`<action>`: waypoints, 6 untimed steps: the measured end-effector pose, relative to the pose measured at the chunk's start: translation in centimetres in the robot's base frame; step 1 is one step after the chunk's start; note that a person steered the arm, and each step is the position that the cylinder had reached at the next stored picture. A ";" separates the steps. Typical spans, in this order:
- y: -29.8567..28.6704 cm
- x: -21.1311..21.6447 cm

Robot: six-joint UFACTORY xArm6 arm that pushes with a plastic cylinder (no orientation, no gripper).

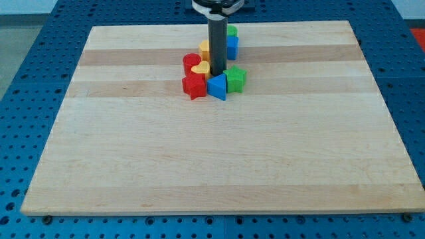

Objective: Nudge the green star a bit right

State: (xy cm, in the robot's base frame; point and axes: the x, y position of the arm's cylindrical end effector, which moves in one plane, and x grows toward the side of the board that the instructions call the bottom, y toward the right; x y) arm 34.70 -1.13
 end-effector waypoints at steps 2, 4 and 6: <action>-2.8 0.3; -0.7 0.3; 5.6 -1.3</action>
